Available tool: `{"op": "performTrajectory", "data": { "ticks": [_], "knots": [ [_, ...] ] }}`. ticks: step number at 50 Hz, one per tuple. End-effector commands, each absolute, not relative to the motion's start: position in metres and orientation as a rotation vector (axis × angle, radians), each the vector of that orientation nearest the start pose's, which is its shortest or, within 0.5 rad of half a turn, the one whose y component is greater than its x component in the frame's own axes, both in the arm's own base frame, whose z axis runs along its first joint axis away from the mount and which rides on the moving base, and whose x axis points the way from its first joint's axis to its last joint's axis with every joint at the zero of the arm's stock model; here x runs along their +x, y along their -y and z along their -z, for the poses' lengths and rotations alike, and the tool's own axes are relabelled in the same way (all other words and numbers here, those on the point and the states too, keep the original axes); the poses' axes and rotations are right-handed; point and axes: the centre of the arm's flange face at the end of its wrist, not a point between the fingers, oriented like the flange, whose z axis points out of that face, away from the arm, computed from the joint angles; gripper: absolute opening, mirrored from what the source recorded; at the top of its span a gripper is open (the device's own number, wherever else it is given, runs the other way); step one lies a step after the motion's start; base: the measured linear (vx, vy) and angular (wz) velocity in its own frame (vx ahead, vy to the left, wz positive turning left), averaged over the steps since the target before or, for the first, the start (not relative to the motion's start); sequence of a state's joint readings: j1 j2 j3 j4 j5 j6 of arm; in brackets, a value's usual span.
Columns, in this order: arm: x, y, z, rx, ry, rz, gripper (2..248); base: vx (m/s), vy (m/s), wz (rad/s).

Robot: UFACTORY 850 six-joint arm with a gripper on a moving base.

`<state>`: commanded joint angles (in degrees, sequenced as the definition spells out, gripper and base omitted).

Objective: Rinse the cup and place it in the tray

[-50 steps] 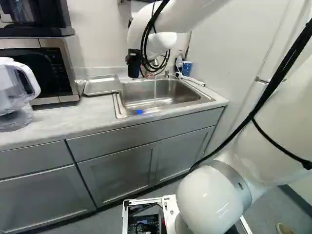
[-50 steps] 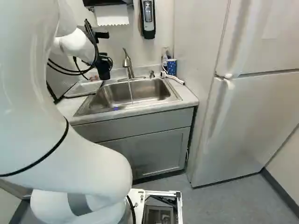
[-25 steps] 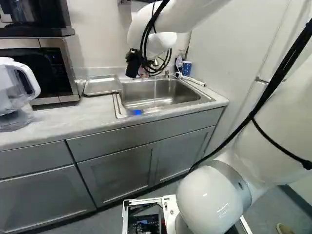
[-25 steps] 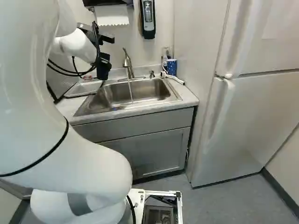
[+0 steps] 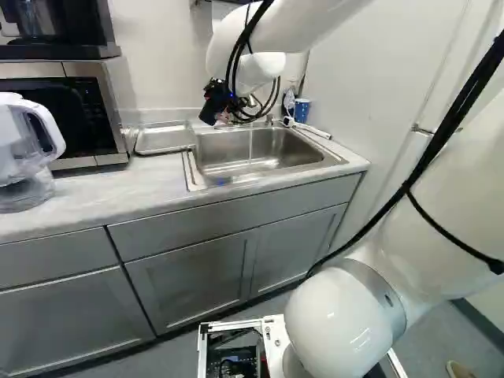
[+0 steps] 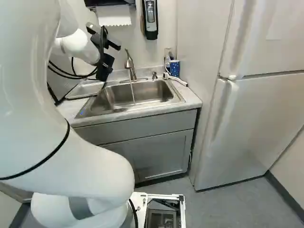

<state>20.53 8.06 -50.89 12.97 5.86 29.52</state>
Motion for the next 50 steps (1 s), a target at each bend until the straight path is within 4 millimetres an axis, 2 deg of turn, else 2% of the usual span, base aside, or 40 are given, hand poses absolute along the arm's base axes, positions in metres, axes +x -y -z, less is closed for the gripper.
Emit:
{"op": "performTrajectory", "data": {
  "ticks": [50],
  "knots": [
    [0.4399,-0.1625,-0.6204,-1.931,-0.96,0.956,119,0.0,0.0,0.0]
  ]
}}
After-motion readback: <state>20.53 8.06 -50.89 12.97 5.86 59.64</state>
